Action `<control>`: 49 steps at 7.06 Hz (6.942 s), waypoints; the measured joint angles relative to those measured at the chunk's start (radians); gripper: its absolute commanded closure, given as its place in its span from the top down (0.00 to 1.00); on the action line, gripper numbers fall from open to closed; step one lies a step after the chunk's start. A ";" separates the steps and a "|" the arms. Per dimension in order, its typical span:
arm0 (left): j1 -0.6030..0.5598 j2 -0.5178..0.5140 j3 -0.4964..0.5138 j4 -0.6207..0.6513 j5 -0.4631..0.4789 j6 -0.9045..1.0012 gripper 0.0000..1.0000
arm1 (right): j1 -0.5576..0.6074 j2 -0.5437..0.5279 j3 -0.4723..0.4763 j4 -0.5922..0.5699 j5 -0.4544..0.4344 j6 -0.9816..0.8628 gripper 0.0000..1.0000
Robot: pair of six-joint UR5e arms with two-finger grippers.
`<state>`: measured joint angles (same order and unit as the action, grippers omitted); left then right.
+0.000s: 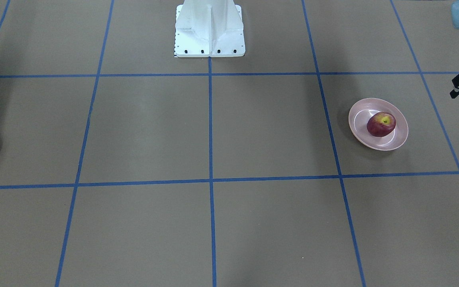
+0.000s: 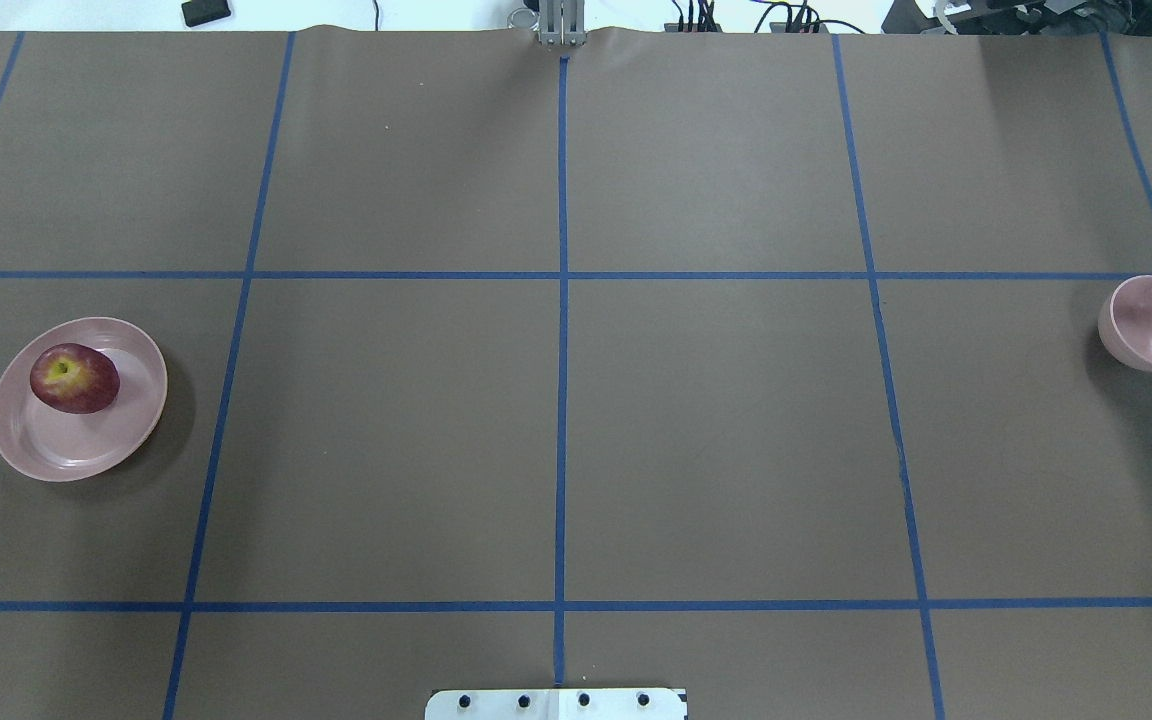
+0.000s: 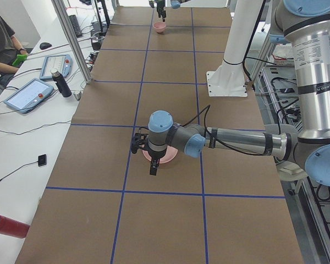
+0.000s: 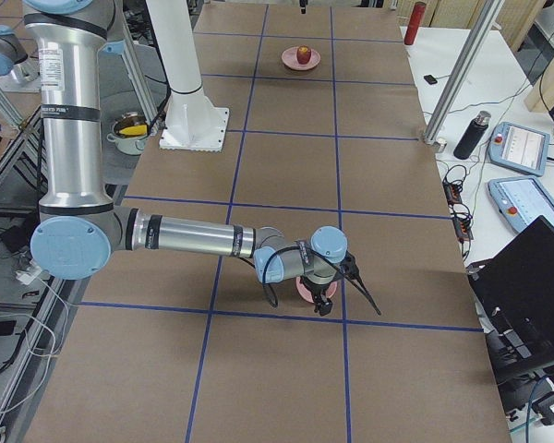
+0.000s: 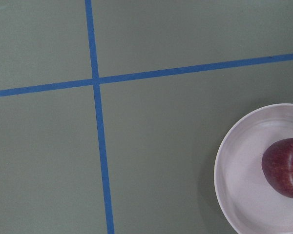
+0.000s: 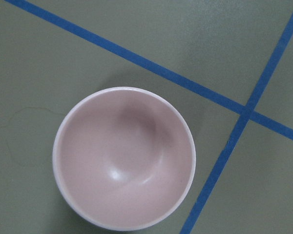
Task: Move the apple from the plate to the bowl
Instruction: 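Lower the right gripper onto the rim of the pink bowl and grasp it, then carry the pink bowl with the right gripper to the table center and release, then grasp the red apple from the plate with the left gripper while the right gripper withdraws, then carry the red apple with the left gripper over the pink bowl and lower it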
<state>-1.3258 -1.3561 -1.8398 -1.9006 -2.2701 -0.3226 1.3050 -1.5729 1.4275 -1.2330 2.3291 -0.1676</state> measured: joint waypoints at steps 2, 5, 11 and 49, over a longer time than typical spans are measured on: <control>0.000 -0.001 0.002 0.000 0.004 0.001 0.98 | -0.020 0.005 -0.018 0.023 -0.026 0.001 0.73; 0.000 -0.011 0.009 0.000 0.007 0.001 0.98 | -0.025 0.029 -0.069 0.051 -0.035 0.002 0.00; 0.000 -0.025 0.017 0.000 0.005 0.001 0.98 | -0.009 0.065 0.035 0.012 0.051 0.219 0.00; 0.759 -1.155 0.545 0.127 0.423 -1.177 0.56 | -0.167 -0.070 0.388 -0.013 -0.070 0.661 1.00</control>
<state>-0.5667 -2.5106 -1.2947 -1.7737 -1.8471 -1.4999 1.1383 -1.6432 1.8151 -1.2456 2.2588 0.4932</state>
